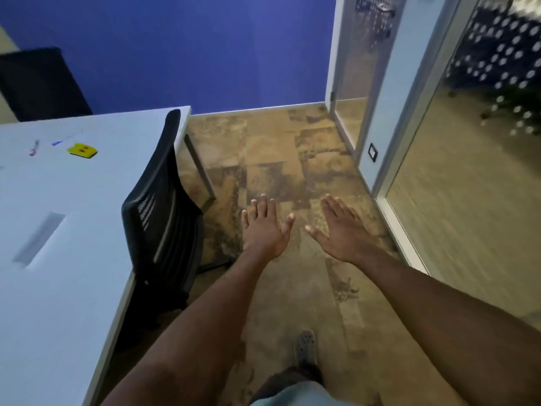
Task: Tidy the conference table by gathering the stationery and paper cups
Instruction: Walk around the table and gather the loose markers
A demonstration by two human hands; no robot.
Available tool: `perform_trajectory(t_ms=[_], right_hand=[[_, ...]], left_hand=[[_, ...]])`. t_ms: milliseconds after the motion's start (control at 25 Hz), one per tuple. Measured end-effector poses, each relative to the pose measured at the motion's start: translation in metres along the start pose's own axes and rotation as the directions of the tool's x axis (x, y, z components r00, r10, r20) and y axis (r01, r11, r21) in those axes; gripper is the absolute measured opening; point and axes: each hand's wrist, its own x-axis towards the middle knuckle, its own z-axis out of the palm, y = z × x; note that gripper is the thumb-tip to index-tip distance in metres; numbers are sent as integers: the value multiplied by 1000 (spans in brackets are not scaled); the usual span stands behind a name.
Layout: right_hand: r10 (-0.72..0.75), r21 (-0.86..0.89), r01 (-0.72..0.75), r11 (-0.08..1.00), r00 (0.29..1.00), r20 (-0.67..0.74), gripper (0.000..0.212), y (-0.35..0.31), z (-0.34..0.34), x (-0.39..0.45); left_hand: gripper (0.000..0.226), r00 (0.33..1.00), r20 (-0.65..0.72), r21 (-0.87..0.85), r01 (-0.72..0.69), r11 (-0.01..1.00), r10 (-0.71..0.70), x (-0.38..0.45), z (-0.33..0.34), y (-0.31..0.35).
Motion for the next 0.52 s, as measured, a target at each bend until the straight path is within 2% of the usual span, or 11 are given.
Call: perform_trajectory(t_ms=[280, 520], right_hand=[[-103, -4, 103, 995, 995, 8, 95, 22, -8, 215], [-191, 37, 189, 981, 980, 55, 96, 27, 12, 393]], left_hand=[[81, 993, 15, -5, 115, 993, -114, 189, -40, -11], [79, 980, 3, 20, 200, 980, -200, 340, -46, -47]])
